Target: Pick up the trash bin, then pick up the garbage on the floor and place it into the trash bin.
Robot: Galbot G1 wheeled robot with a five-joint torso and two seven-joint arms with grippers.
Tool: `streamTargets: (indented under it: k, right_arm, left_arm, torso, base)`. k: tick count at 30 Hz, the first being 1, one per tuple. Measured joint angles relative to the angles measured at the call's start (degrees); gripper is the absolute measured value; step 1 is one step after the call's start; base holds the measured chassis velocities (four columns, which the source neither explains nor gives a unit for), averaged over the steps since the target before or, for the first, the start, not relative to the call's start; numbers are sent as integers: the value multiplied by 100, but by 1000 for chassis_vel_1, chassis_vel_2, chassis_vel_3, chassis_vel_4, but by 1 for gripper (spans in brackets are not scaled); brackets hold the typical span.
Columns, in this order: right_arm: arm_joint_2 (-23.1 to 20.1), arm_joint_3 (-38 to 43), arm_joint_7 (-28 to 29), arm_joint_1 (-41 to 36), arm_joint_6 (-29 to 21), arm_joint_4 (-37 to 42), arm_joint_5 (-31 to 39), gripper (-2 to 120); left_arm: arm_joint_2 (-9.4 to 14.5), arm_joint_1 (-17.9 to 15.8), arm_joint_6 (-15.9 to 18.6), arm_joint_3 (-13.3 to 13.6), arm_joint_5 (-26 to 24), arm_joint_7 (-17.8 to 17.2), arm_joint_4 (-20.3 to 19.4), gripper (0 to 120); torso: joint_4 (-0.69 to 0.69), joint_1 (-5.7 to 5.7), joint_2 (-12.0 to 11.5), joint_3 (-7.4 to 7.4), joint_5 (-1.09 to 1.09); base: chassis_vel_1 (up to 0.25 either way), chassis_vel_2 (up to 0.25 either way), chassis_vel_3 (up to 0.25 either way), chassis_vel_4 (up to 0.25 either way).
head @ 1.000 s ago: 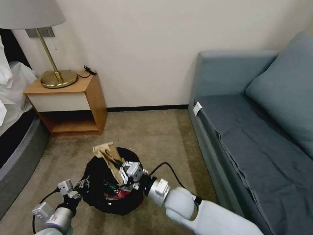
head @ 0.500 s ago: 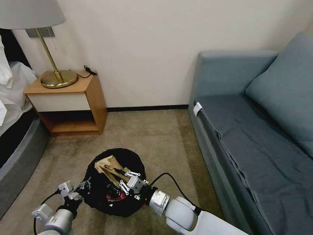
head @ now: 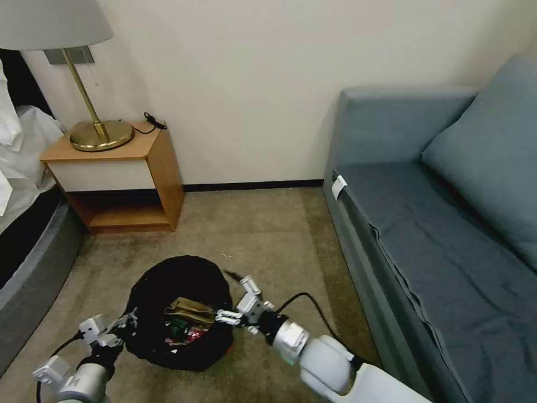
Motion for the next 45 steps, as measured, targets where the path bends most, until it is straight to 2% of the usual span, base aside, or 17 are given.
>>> streamTargets:
  k: [4, 12, 17, 19, 21, 22, 24, 27, 29, 31, 33, 34, 37, 39, 41, 44, 45]
  right_arm:
    - [-142, 537, 25, -303, 27, 196, 7, 99]
    - [-139, 1492, 123, -1031, 25, 569, -57, 100]
    - [-100, 2056, 124, -1609, 15, 887, -142, 100]
    - [-83, 2280, 104, -1860, 29, 1017, -198, 100]
    - [-74, 2344, 96, -1932, 35, 1050, -213, 100]
    - [-44, 2452, 88, -2053, 41, 1104, -243, 100]
    - [-9, 2523, 86, -2128, 41, 1137, -263, 100]
    - [200, 2802, 17, -2360, 41, 1271, -317, 100]
    - [260, 2866, 0, -2394, 41, 1304, -325, 100]
    - [418, 3036, -17, -2468, 31, 1398, -334, 100]
    - [619, 3259, -17, -2601, -12, 1525, -357, 100]
    - [619, 3259, -17, -2601, -12, 1525, -357, 100]
    - [886, 3570, -2, -2885, -38, 1726, -420, 100]
    - [930, 3630, 4, -2951, -40, 1773, -440, 100]
    - [1054, 3783, 58, -3166, -59, 1930, -500, 100]
    - [1145, 3862, 127, -3306, -118, 2071, -525, 100]
    - [1216, 3900, 165, -3379, -177, 2161, -540, 100]
  left_arm:
    - [47, -25, -3, -51, -78, -123, 97, 6]
    - [57, -103, 12, -33, -66, -302, 244, 6]
    - [83, -144, -70, -36, 117, -210, 380, 7]
    - [104, -120, -187, -70, 236, -42, 372, 16]
    - [112, -100, -232, -84, 279, 22, 354, 19]
    - [126, -60, -327, -101, 351, 154, 304, 26]
    - [136, -38, -401, -119, 413, 259, 278, 29]
    - [155, 46, -645, -196, 633, 649, 205, 44]
    - [159, 70, -715, -213, 680, 753, 191, 47]
    - [159, 108, -921, -250, 818, 993, 178, 56]
    - [138, 165, -1303, -295, 1047, 1350, 150, 66]
    - [138, 165, -1303, -295, 1047, 1350, 150, 66]
    - [36, 196, -2040, -319, 1435, 1783, 87, 81]
    - [4, 211, -2153, -298, 1482, 1809, 49, 85]
    - [-126, 281, -2358, -176, 1562, 1784, -162, 94]
    - [-265, 332, -2425, -53, 1681, 1638, -390, 98]
    - [-375, 352, -2462, 62, 1801, 1464, -578, 100]
  torso:
    - [0, 0, 0, 0, 0]
    - [1, 0, 0, 0, 1]
    - [0, 0, 0, 0, 0]
    - [-1, 0, 0, 0, 0]
    - [0, 0, 0, 0, 1]
    - [0, 0, 0, 0, 1]
    - [0, 0, 0, 0, 1]
    - [0, 0, 0, 0, 1]
    - [-1, 0, 0, 0, 1]
    - [0, 0, 0, 0, 1]
    - [0, 0, 0, 0, 0]
    - [0, 0, 0, 0, 0]
    - [0, 0, 0, 0, 0]
    - [0, 0, 0, 0, 0]
    - [-1, 0, 0, 0, 0]
    - [0, 0, 0, 0, 1]
    - [0, 0, 0, 0, 0]
  base:
    - [0, 0, 0, 0]
    - [0, 0, 0, 0]
    - [0, 0, 0, 0]
    - [0, 0, 0, 0]
    - [0, 0, 0, 0]
    - [0, 0, 0, 0]
    - [0, 0, 0, 0]
    - [0, 0, 0, 0]
    - [0, 0, 0, 0]
    - [0, 0, 0, 0]
    - [0, 0, 0, 0]
    - [0, 0, 0, 0]
    - [0, 0, 0, 0]
    - [0, 0, 0, 0]
    - [0, 0, 0, 0]
    - [0, 0, 0, 0]
    - [0, 0, 0, 0]
